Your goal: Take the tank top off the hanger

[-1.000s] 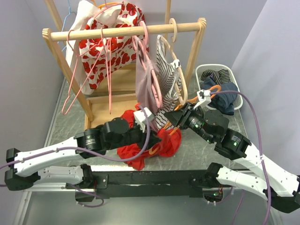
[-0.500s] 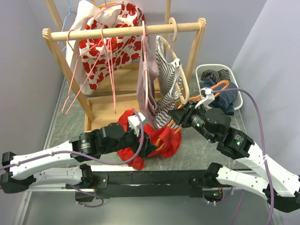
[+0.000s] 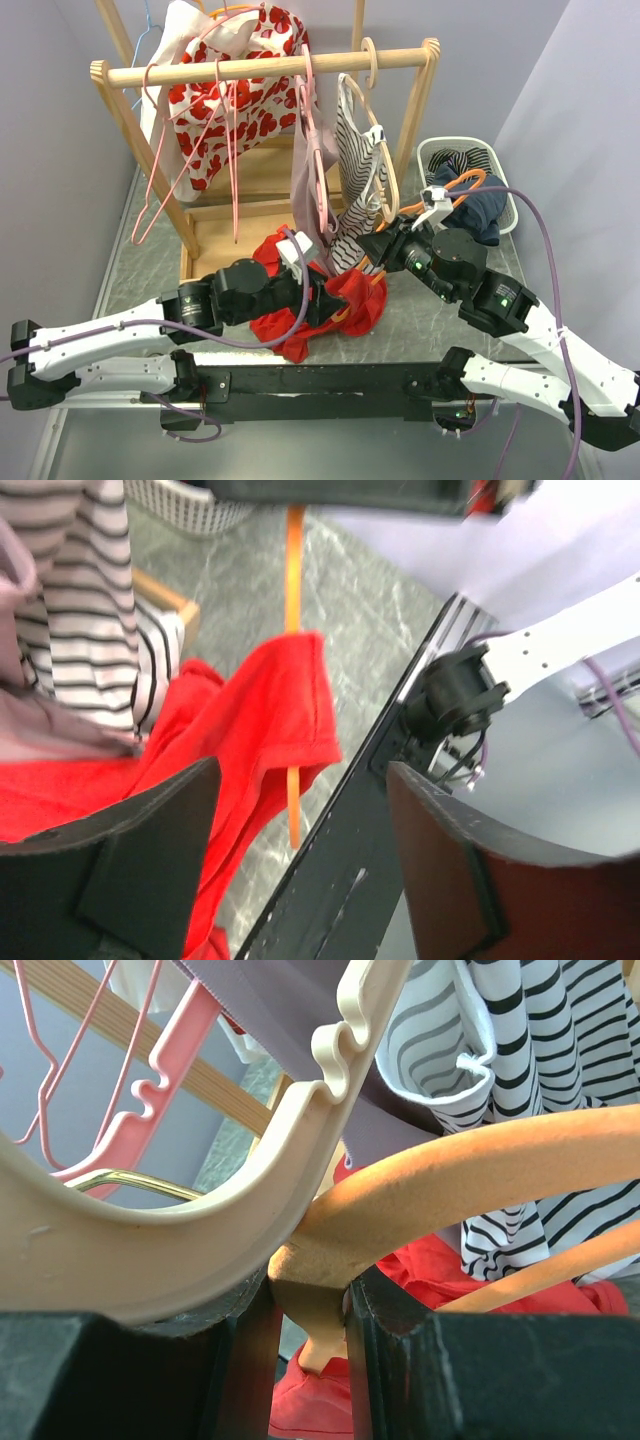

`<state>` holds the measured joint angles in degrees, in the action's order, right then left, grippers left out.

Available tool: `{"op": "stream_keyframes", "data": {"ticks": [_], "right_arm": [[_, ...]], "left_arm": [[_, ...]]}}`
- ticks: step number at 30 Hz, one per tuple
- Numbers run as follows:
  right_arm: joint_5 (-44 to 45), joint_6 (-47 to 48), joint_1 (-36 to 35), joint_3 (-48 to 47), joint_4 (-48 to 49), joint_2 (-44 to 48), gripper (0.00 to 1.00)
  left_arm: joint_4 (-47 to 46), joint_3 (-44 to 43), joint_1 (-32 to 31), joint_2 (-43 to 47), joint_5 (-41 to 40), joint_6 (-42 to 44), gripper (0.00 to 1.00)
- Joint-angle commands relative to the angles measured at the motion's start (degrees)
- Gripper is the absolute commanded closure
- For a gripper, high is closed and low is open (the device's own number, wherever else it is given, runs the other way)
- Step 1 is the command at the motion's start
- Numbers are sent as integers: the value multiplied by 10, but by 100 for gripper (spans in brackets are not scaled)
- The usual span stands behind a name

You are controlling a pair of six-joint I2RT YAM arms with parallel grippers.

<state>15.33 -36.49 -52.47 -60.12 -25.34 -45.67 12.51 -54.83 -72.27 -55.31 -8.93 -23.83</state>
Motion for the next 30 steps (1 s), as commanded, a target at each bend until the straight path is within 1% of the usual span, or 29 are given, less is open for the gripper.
{"op": "stream_keyframes", "data": {"ticks": [1, 2, 6, 10, 13, 14, 15, 16, 21, 24, 25, 26, 28, 29, 30], "right_arm": [[4, 7, 3, -16, 22, -1, 91], [4, 7, 1, -15, 22, 0, 91], [7, 7, 1, -15, 23, 1, 90], [7, 7, 1, -18, 19, 6, 90], [8, 8, 1, -16, 19, 9, 90], [10, 7, 1, -17, 16, 9, 90], [10, 7, 3, -16, 16, 10, 90], [10, 7, 2, -16, 17, 11, 90], [8, 7, 2, -18, 19, 8, 89], [9, 9, 3, -18, 18, 8, 89], [10, 10, 2, -19, 17, 9, 89], [12, 9, 2, -18, 16, 9, 89], [15, 9, 3, -18, 15, 12, 89], [16, 8, 2, -17, 15, 12, 89], [16, 8, 2, -16, 15, 13, 89]], "left_arm": [[-45, -27, -4, 9, -3, -1, 30], [-47, -27, -3, 6, 0, -1, 32], [-69, -18, -3, -15, 25, -11, 34], [-87, -5, -3, -24, 23, -16, 38], [-92, -2, -3, -29, 15, -17, 49], [-89, -5, -3, -30, 10, -16, 57], [-87, -7, -3, -32, 9, -15, 60], [-85, -8, -3, -37, 9, -14, 61], [-80, -17, -4, -53, 21, -14, 54], [-85, -13, -3, -54, 22, -16, 54], [-84, -13, -3, -56, 21, -17, 56], [-83, -14, -3, -56, 20, -16, 64], [-84, -15, -3, -54, 18, -15, 72], [-82, -17, -3, -54, 17, -15, 81], [-79, -18, -3, -52, 15, -16, 86]]}}
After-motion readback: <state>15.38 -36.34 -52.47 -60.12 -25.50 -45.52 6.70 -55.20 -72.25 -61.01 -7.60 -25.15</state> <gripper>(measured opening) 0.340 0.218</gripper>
